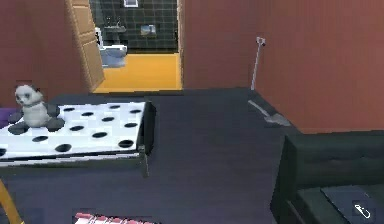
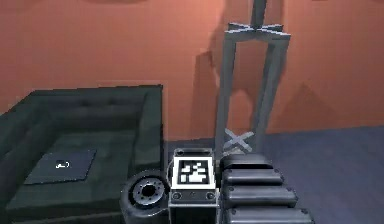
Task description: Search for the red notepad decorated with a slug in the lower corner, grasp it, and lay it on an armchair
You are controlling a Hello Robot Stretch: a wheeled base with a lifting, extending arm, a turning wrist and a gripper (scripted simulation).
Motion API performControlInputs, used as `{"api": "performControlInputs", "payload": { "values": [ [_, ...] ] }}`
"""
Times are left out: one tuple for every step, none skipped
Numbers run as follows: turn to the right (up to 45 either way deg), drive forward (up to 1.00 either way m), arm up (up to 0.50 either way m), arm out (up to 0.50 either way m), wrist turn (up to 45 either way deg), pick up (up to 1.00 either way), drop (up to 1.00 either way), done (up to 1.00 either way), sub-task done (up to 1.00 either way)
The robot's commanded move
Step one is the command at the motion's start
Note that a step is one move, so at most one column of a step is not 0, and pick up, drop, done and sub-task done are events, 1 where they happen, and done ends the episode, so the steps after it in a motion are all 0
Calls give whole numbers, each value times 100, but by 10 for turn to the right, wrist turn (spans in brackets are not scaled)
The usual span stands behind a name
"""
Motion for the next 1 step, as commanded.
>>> {"api": "performControlInputs", "payload": {
  "values": [
    [0, 50, 0, 0, 0, 0, 0, 0, 0]
  ]
}}
